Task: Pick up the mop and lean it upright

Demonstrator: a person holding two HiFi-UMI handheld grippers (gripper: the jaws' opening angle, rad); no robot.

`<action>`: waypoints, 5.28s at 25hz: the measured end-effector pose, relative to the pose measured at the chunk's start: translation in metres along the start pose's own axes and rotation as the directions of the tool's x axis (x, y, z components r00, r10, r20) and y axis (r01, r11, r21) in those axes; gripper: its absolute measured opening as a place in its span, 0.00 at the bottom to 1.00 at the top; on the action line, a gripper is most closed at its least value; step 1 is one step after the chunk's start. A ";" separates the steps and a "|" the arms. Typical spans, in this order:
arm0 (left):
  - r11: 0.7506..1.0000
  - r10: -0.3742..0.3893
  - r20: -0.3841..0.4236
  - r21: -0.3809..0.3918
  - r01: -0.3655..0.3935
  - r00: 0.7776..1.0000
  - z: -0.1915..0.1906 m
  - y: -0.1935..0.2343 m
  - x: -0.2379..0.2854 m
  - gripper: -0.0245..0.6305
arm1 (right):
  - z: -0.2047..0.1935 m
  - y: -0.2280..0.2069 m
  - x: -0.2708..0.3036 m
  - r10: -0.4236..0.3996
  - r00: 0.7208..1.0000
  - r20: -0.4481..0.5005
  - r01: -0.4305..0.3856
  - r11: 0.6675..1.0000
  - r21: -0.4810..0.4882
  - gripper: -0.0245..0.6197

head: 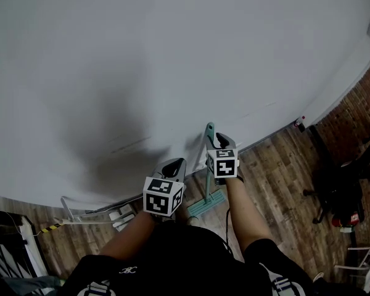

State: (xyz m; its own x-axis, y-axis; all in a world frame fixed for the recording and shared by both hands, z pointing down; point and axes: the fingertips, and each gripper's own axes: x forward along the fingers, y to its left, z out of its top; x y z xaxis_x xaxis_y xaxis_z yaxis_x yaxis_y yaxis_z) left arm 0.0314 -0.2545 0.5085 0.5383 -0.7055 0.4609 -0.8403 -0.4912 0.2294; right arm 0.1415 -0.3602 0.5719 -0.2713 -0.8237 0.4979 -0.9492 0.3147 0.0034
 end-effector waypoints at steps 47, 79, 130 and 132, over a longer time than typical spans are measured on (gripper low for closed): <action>0.979 -0.197 -0.052 0.050 0.199 0.979 -0.010 -0.055 0.039 0.03 | -0.061 -0.039 -0.107 -0.203 0.978 0.055 0.198 0.977 0.086 0.20; 0.970 -0.191 -0.089 0.134 0.202 0.978 -0.019 -0.065 0.043 0.03 | -0.072 -0.046 -0.104 -0.185 0.981 0.055 0.176 0.974 0.140 0.21; 1.000 0.008 0.014 0.002 -0.008 1.000 -0.021 0.034 -0.016 0.03 | -0.052 0.030 -0.070 -0.024 0.997 0.079 0.013 0.991 0.131 0.06; 1.000 -0.018 0.019 0.010 0.018 1.000 -0.018 0.025 -0.011 0.03 | -0.040 0.024 -0.088 -0.073 0.992 0.102 0.057 0.987 0.150 0.06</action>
State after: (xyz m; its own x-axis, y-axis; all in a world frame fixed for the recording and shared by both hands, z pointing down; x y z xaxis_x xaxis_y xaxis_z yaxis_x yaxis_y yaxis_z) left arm 0.0030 -0.2500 0.5243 0.5546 -0.7064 0.4399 -0.8298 -0.5087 0.2293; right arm 0.1489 -0.2614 0.5626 -0.2160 -0.8884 0.4051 -0.9763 0.1928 -0.0978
